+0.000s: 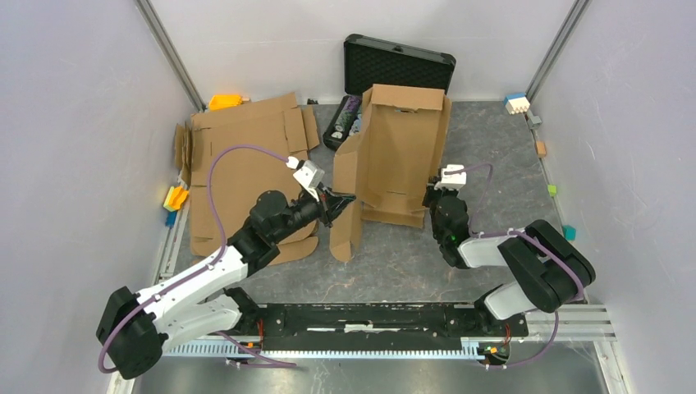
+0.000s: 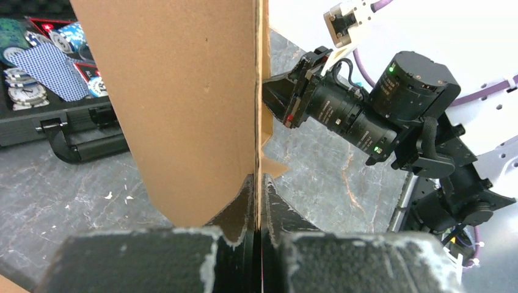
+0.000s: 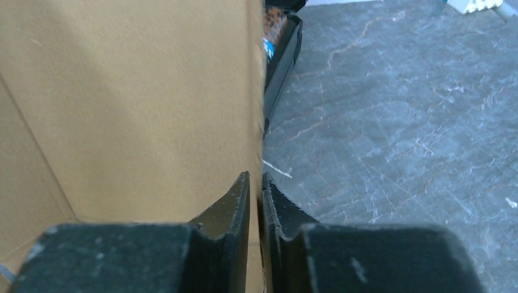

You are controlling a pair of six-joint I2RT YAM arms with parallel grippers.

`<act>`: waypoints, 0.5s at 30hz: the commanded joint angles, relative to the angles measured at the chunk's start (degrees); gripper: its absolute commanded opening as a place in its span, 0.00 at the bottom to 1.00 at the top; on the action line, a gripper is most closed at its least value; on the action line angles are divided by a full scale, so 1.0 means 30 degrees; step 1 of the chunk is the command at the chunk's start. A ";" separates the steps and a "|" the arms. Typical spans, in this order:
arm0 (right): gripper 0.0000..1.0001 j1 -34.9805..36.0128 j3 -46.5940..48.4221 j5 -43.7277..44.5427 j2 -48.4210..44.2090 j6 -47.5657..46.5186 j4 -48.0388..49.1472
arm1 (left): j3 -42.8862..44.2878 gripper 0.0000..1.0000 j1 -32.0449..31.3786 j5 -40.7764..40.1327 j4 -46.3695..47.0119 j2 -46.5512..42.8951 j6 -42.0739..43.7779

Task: Fold the paper box

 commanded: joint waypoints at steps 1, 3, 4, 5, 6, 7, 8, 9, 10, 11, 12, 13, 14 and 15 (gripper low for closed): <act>0.23 -0.0137 0.0683 0.0166 -0.0058 -0.0190 0.1181 | 0.0140 0.02 -0.0248 0.0512 0.1624 0.0107 0.1890; 0.31 -0.0153 0.0170 -0.0224 -0.0461 -0.0044 0.0718 | -0.0633 0.02 -0.0405 0.0350 0.1717 0.0054 0.2089; 0.31 -0.0153 -0.0074 -0.0233 -0.0679 0.0178 0.0210 | -0.1079 0.02 -0.0563 0.0212 0.1780 0.0035 0.2195; 0.32 -0.0182 -0.0254 -0.0216 -0.0949 0.0516 -0.0309 | -0.1458 0.02 -0.0721 -0.0004 0.1817 -0.0089 0.2307; 0.31 -0.0206 -0.0490 -0.0210 -0.1186 0.0768 -0.0908 | -0.1887 0.02 -0.0956 -0.0226 0.1894 -0.0219 0.2397; 0.30 -0.0234 -0.0680 -0.0212 -0.1475 0.1058 -0.1569 | -0.2294 0.02 -0.1134 -0.0413 0.2017 -0.0442 0.2471; 0.30 -0.0277 -0.0966 -0.0292 -0.1776 0.1245 -0.1930 | -0.2631 0.02 -0.1311 -0.0504 0.2099 -0.0661 0.2480; 0.30 -0.0292 -0.1273 -0.0455 -0.2035 0.1408 -0.2214 | -0.2982 0.02 -0.1451 -0.0603 0.2186 -0.0900 0.2495; 0.30 -0.0321 -0.1464 -0.0604 -0.2336 0.1630 -0.2477 | -0.3182 0.02 -0.1561 -0.0662 0.2180 -0.1132 0.2559; 0.30 -0.0351 -0.1643 -0.0820 -0.2555 0.1797 -0.2823 | -0.3408 0.02 -0.1697 -0.0751 0.2206 -0.1341 0.2617; 0.30 -0.0373 -0.1745 -0.1175 -0.2810 0.1895 -0.3037 | -0.3533 0.02 -0.1814 -0.0877 0.2131 -0.1508 0.2670; 0.33 -0.0371 -0.1781 -0.1429 -0.3007 0.1952 -0.3383 | -0.3635 0.02 -0.1941 -0.0927 0.2100 -0.1650 0.2712; 0.36 -0.0358 -0.1771 -0.1812 -0.3171 0.2040 -0.3775 | -0.3746 0.02 -0.2052 -0.0944 0.2059 -0.1771 0.2715; 0.39 -0.0377 -0.1760 -0.2275 -0.3310 0.1969 -0.4148 | -0.3811 0.02 -0.2127 -0.0940 0.1998 -0.1811 0.2707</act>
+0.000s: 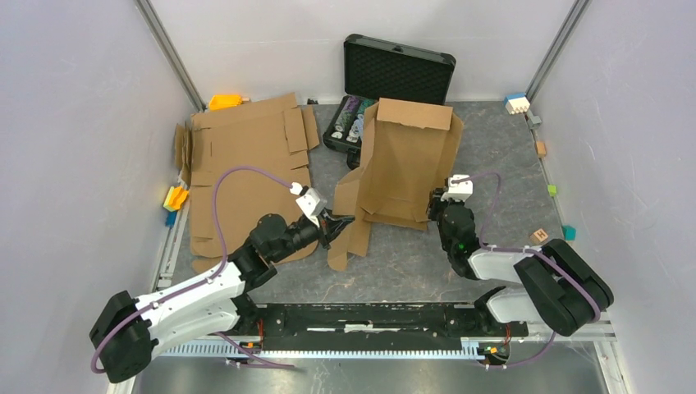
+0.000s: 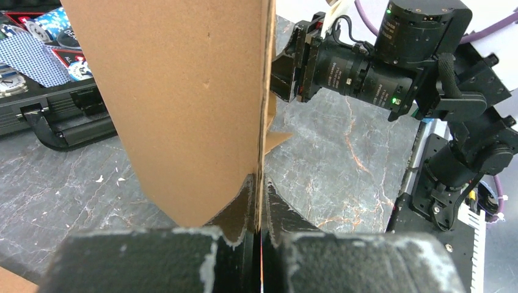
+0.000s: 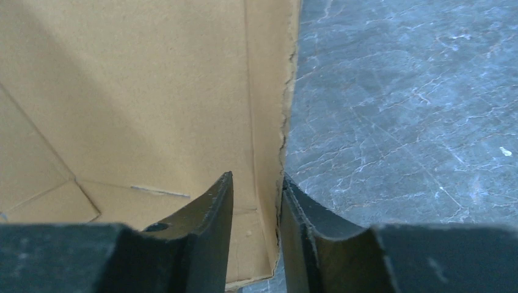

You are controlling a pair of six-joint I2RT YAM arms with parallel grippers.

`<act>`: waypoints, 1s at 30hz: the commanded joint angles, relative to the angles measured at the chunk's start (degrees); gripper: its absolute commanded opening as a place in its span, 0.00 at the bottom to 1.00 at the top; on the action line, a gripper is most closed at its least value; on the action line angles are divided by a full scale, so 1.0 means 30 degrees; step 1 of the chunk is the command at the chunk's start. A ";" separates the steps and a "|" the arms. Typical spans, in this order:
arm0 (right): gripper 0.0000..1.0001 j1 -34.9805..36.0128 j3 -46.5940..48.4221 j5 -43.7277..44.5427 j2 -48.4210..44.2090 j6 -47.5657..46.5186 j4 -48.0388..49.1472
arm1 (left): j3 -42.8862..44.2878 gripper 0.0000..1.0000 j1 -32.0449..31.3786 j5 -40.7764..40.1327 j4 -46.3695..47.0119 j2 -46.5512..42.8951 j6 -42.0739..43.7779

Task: Fold the paper box

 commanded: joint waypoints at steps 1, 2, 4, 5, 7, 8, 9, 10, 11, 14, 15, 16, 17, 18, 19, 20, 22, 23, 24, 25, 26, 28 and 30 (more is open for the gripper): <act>0.40 -0.0050 -0.0154 -0.2019 -0.0905 0.0587 -0.1532 | -0.0516 0.02 -0.0547 -0.0334 -0.0026 -0.0390 0.0653; 0.40 -0.0052 -0.0112 -0.2474 -0.0997 0.0529 -0.1823 | -0.0627 0.02 -0.0613 -0.0366 -0.0046 -0.0424 0.0620; 0.42 -0.0052 -0.0027 -0.3492 -0.1305 0.0352 -0.2500 | -0.0888 0.02 -0.0693 -0.0333 -0.0045 -0.0471 0.0452; 0.45 -0.0053 -0.0061 -0.3960 -0.1522 0.0303 -0.2820 | -0.0997 0.02 -0.0719 -0.0318 -0.0035 -0.0548 0.0396; 0.56 -0.0053 -0.0253 -0.4723 -0.2063 0.0170 -0.3368 | -0.1283 0.02 -0.0781 -0.0300 0.0011 -0.0774 0.0302; 0.61 -0.0041 -0.0410 -0.5133 -0.2384 -0.0004 -0.3484 | -0.1394 0.02 -0.0785 -0.0325 0.0027 -0.0920 0.0279; 0.65 -0.0066 -0.0528 -0.5521 -0.2675 -0.0187 -0.3659 | -0.1491 0.02 -0.0799 -0.0357 -0.0022 -0.1015 0.0266; 0.69 -0.0102 -0.0625 -0.5835 -0.2924 -0.0385 -0.3828 | -0.1545 0.02 -0.0828 -0.0372 0.0018 -0.1060 0.0215; 0.72 -0.0154 -0.0706 -0.6019 -0.3161 -0.0551 -0.4015 | -0.1531 0.02 -0.0814 -0.0316 -0.0060 -0.1093 0.0206; 0.79 -0.0646 -0.0807 -0.7306 -0.3478 -0.0703 -0.4360 | -0.1316 0.02 -0.0814 -0.0114 -0.0370 -0.0944 0.0206; 0.81 -0.0934 -0.0830 -0.7879 -0.3438 -0.0698 -0.4319 | -0.1271 0.02 -0.0814 -0.0106 -0.0405 -0.0892 0.0191; 0.81 -0.1179 -0.0887 -0.8806 -0.3335 -0.0701 -0.4169 | -0.1268 0.02 -0.0830 -0.0166 -0.0425 -0.0860 0.0151; 0.81 -0.1467 -0.0951 -0.9816 -0.3234 -0.0673 -0.3867 | -0.1289 0.02 -0.0843 -0.0367 -0.0411 -0.0840 0.0049; 0.81 -0.1570 -0.1019 -1.0083 -0.3215 -0.0600 -0.3665 | -0.1331 0.02 -0.0829 -0.0501 -0.0428 -0.0861 -0.0024; 0.81 -0.1579 -0.1126 -1.0966 -0.3240 -0.0666 -0.3433 | -0.1348 0.02 -0.0843 -0.0551 -0.0464 -0.0882 -0.0054; 0.83 -0.1554 -0.1203 -1.1545 -0.3275 -0.0794 -0.3233 | -0.1355 0.02 -0.0843 -0.0574 -0.0586 -0.0931 -0.0072; 0.88 -0.1561 -0.1249 -1.2460 -0.3357 -0.1051 -0.3198 | -0.1432 0.02 -0.0843 -0.0631 -0.0743 -0.1064 -0.0138; 0.96 -0.1573 -0.1284 -1.2714 -0.3425 -0.1108 -0.3198 | -0.1521 0.02 -0.0843 -0.0607 -0.0738 -0.1130 -0.0211; 0.98 -0.1548 -0.1370 -1.2837 -0.3498 -0.1200 -0.3204 | -0.1607 0.02 -0.0843 -0.0589 -0.0692 -0.1195 -0.0259; 0.98 -0.1554 -0.1395 -1.2763 -0.3601 -0.1245 -0.3345 | -0.1701 0.02 -0.0843 -0.0558 -0.0685 -0.1287 -0.0314; 0.98 -0.1547 -0.1422 -1.2640 -0.3670 -0.1355 -0.3515 | -0.1760 0.02 -0.0843 -0.0545 -0.0698 -0.1368 -0.0321; 0.98 -0.1561 -0.1411 -1.2532 -0.3698 -0.1522 -0.3642 | -0.1922 0.02 -0.0843 -0.0546 -0.0685 -0.1567 -0.0321; 0.98 -0.1518 -0.1277 -1.2843 -0.3641 -0.1745 -0.3758 | -0.1999 0.02 -0.0843 -0.0559 -0.0646 -0.1722 -0.0267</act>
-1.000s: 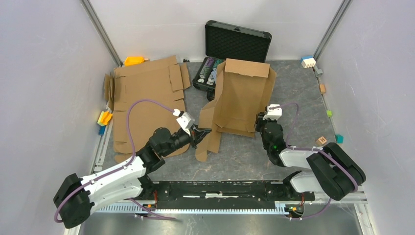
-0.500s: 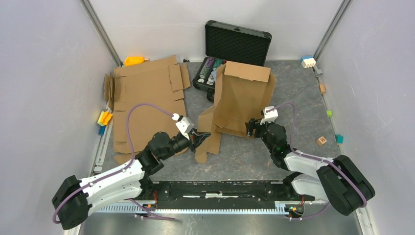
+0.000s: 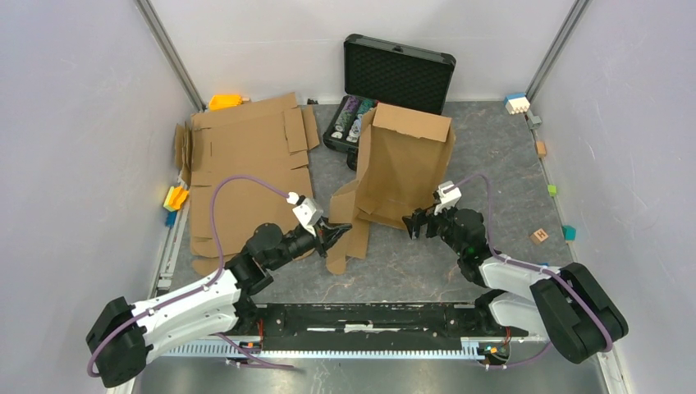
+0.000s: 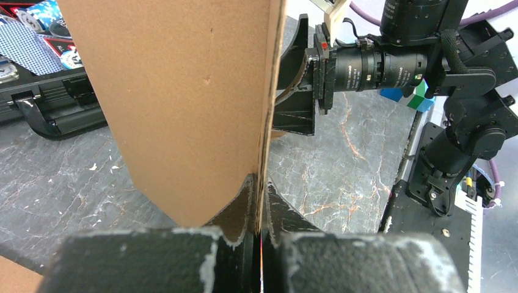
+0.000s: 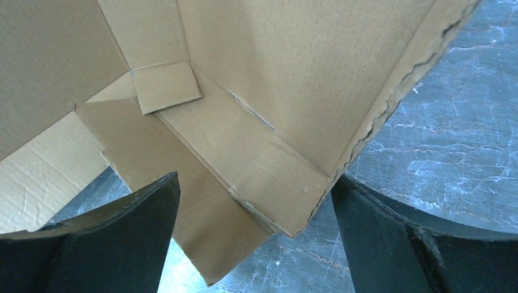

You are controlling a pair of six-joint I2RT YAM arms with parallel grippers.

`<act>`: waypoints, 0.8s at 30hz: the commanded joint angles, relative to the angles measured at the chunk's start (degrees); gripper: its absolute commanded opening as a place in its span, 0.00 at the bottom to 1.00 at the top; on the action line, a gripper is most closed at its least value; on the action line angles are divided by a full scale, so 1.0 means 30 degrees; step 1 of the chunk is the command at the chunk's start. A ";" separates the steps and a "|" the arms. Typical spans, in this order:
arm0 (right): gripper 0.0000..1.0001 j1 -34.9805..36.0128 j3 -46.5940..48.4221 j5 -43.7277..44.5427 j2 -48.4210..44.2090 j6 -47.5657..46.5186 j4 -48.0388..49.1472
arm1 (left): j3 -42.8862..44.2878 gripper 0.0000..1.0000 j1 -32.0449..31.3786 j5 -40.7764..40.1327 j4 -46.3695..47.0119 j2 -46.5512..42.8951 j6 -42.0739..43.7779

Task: Fold the paper box

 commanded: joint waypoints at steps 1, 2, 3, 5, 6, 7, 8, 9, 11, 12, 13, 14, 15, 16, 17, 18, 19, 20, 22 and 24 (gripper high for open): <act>0.98 0.0159 0.0049 -0.1449 -0.0229 -0.0740 0.0157 | -0.0466 0.02 -0.0169 -0.0195 -0.0857 -0.0312 -0.0372; 0.98 0.0284 0.0071 -0.1568 -0.0225 -0.0851 0.0124 | -0.0470 0.02 -0.0166 -0.0174 -0.0880 -0.0304 -0.0336; 0.98 0.0374 0.0093 -0.1908 -0.0201 -0.1013 0.0192 | -0.0470 0.02 -0.0166 -0.0110 -0.0907 -0.0355 -0.0303; 0.98 0.0472 0.0095 -0.2094 -0.0175 -0.1123 0.0196 | -0.0498 0.02 -0.0166 -0.0046 -0.0892 -0.0326 -0.0299; 0.98 0.0489 0.0128 -0.2164 -0.0144 -0.1200 0.0203 | -0.0499 0.02 -0.0166 -0.0027 -0.0882 -0.0317 -0.0270; 0.98 0.0510 0.0172 -0.2284 -0.0073 -0.1285 0.0161 | -0.0525 0.02 -0.0166 0.0002 -0.0834 -0.0321 -0.0270; 0.98 0.0506 0.0234 -0.2322 0.0000 -0.1332 0.0114 | -0.0551 0.02 -0.0172 0.0010 -0.0784 -0.0293 -0.0270; 0.98 0.0514 0.0289 -0.2424 0.0124 -0.1361 0.0088 | -0.0580 0.02 -0.0166 0.0061 -0.0670 -0.0274 -0.0266; 0.98 0.0536 0.0367 -0.2842 0.0373 -0.1465 0.0085 | -0.0616 0.02 -0.0166 0.0208 -0.0528 -0.0253 -0.0295; 0.98 0.0611 0.0443 -0.2903 0.0487 -0.1491 0.0039 | -0.0617 0.02 -0.0166 0.0279 -0.0441 -0.0274 -0.0349; 0.98 0.0653 0.0535 -0.2976 0.0599 -0.1535 -0.0060 | -0.0617 0.02 -0.0166 0.0400 -0.0392 -0.0274 -0.0399; 0.98 0.0664 0.0623 -0.3141 0.0689 -0.1517 -0.0096 | -0.0639 0.02 -0.0166 0.0468 -0.0294 -0.0259 -0.0469; 0.98 0.0677 0.0656 -0.3382 0.0782 -0.1510 -0.0068 | -0.0671 0.02 -0.0166 0.0526 -0.0143 -0.0274 -0.0573; 0.98 0.0682 0.0657 -0.3789 0.0845 -0.1438 0.0072 | -0.0701 0.02 -0.0166 0.0593 -0.0065 -0.0314 -0.0633; 0.98 0.0686 0.0658 -0.4263 0.0923 -0.1397 0.0147 | -0.0730 0.02 -0.0166 0.0667 0.0018 -0.0305 -0.0693; 0.98 0.0686 0.0671 -0.4603 0.0993 -0.1285 0.0233 | -0.0761 0.02 -0.0158 0.0683 0.0076 -0.0281 -0.0777; 0.98 0.0686 0.0664 -0.4867 0.1054 -0.1161 0.0332 | -0.0763 0.02 -0.0165 0.0683 0.0100 -0.0274 -0.0818; 0.98 0.0686 0.0682 -0.5059 0.1128 -0.1109 0.0379 | -0.0807 0.02 -0.0166 0.0694 0.0150 -0.0274 -0.0854; 0.98 0.0686 0.0690 -0.5383 0.1249 -0.0921 0.0540 | -0.0851 0.02 -0.0163 0.0657 0.0222 -0.0274 -0.0957; 0.98 0.0686 0.0893 -0.5412 0.1374 -0.0765 0.0400 | -0.0877 0.02 -0.0166 0.0651 0.0191 -0.0276 -0.1013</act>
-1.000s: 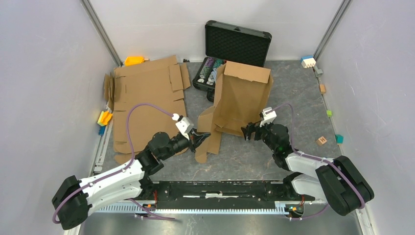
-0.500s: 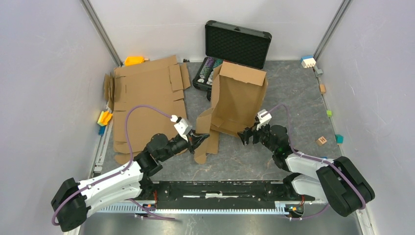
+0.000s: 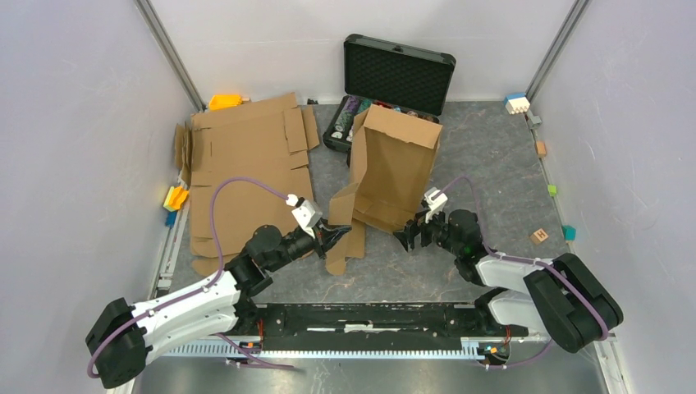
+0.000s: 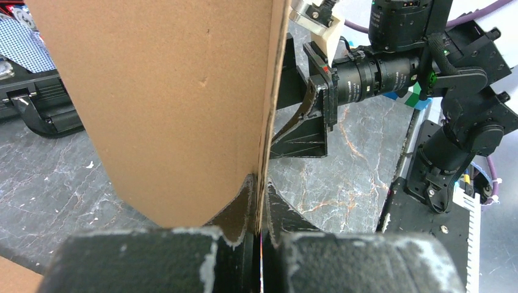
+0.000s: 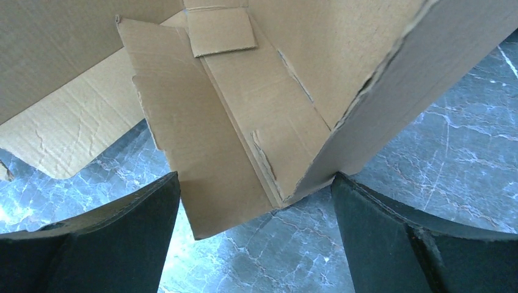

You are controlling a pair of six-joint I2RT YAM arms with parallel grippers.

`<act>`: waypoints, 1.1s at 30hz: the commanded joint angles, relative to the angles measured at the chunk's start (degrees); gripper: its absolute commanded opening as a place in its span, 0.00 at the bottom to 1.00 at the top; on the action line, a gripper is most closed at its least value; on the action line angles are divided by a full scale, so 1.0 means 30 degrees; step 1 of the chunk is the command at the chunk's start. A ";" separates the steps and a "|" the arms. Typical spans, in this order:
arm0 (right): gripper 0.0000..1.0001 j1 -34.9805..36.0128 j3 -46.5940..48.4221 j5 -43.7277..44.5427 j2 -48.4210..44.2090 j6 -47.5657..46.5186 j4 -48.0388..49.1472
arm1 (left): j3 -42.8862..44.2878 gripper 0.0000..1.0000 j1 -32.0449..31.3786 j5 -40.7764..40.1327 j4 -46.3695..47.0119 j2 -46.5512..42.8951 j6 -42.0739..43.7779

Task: Fold the paper box

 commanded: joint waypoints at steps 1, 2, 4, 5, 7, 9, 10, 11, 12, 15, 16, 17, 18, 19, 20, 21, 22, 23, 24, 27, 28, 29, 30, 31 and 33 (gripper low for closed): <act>0.98 0.0184 0.0948 -0.1323 0.0241 0.0407 0.0474 | -0.0385 0.02 -0.0166 0.0496 -0.0072 0.0037 -0.1009; 0.98 0.0177 0.0929 -0.1185 0.0210 0.0505 0.0504 | -0.0410 0.02 -0.0166 0.0473 -0.0093 -0.0028 -0.1024; 0.98 0.0176 0.0886 -0.1143 0.0019 0.0630 0.0700 | -0.0443 0.02 -0.0158 0.0350 -0.0208 -0.0161 -0.1024; 0.98 0.0184 0.0881 -0.1115 -0.0050 0.0724 0.0815 | -0.0469 0.02 -0.0166 0.0311 -0.0239 -0.0195 -0.1002; 0.98 0.0146 0.1032 -0.0469 -0.0141 0.0705 0.0515 | -0.0443 0.02 -0.0166 0.0250 -0.0330 -0.0226 -0.0968; 0.98 0.0061 0.1244 0.0450 -0.0129 0.0673 0.0033 | -0.0387 0.02 -0.0151 0.0216 -0.0456 -0.0240 -0.0936; 0.98 -0.0004 0.1370 0.0772 -0.0049 0.0682 -0.0099 | -0.0378 0.02 -0.0165 0.0250 -0.0478 -0.0224 -0.0911; 0.98 -0.0069 0.1519 0.0860 0.0092 0.0631 -0.0159 | -0.0357 0.02 -0.0166 0.0245 -0.0507 -0.0216 -0.0907; 0.98 -0.0088 0.1686 0.0904 0.0192 0.0477 -0.0184 | -0.0356 0.02 -0.0166 0.0267 -0.0487 -0.0170 -0.0856; 0.98 -0.0080 0.2153 0.0950 0.0693 -0.0145 -0.0335 | -0.0240 0.02 -0.0151 0.0215 -0.0541 -0.0024 -0.0710; 0.98 -0.0087 0.2241 0.0950 0.0860 -0.0285 -0.0246 | -0.0169 0.02 -0.0165 0.0174 -0.0546 0.0028 -0.0660; 0.98 -0.0106 0.2329 0.0944 0.1057 -0.0366 -0.0131 | -0.0110 0.02 -0.0166 0.0130 -0.0542 0.0115 -0.0622; 0.98 -0.0082 0.2446 0.0716 0.1332 -0.0486 -0.0010 | -0.0056 0.02 -0.0166 0.0099 -0.0541 0.0218 -0.0565; 0.98 -0.0087 0.2667 0.0450 0.1565 -0.0613 -0.0018 | 0.0035 0.02 -0.0166 0.0095 -0.0561 0.0307 -0.0505; 0.98 -0.0095 0.2966 0.0231 0.1833 -0.0749 -0.0086 | 0.0130 0.02 -0.0166 0.0110 -0.0547 0.0439 -0.0471; 0.98 -0.0107 0.3083 -0.0111 0.2051 -0.0823 -0.0084 | 0.0211 0.02 -0.0166 0.0142 -0.0541 0.0573 -0.0440; 0.98 -0.0095 0.3240 -0.0385 0.2261 -0.0926 -0.0156 | 0.0284 0.02 -0.0166 0.0178 -0.0541 0.0644 -0.0413; 0.98 -0.0088 0.3307 -0.0522 0.2371 -0.0942 -0.0122 | 0.0345 0.02 -0.0166 0.0233 -0.0544 0.0723 -0.0402; 0.98 -0.0074 0.3278 -0.0800 0.2479 -0.0945 -0.0013 | 0.0376 0.02 -0.0166 0.0296 -0.0554 0.0764 -0.0409; 0.98 -0.0166 0.3175 -0.1765 0.2578 -0.0623 0.0454 | 0.0377 0.02 -0.0166 0.0333 -0.0550 0.0752 -0.0410; 0.98 -0.0241 0.3173 -0.1947 0.2592 -0.0432 0.0578 | 0.0377 0.02 -0.0165 0.0333 -0.0605 0.0694 -0.0409; 0.98 -0.0357 0.3242 -0.1991 0.2629 -0.0388 0.0534 | 0.0377 0.02 -0.0166 0.0322 -0.0613 0.0678 -0.0409; 0.98 -0.0461 0.3229 -0.2177 0.2667 -0.0342 0.0633 | 0.0377 0.02 -0.0166 0.0282 -0.0626 0.0644 -0.0438; 0.98 -0.0610 0.3218 -0.2490 0.2758 -0.0212 0.0811 | 0.0377 0.02 -0.0166 0.0274 -0.0627 0.0602 -0.0438; 0.98 -0.0677 0.3256 -0.2994 0.2924 -0.0193 0.1047 | 0.0348 0.02 -0.0166 0.0246 -0.0636 0.0532 -0.0495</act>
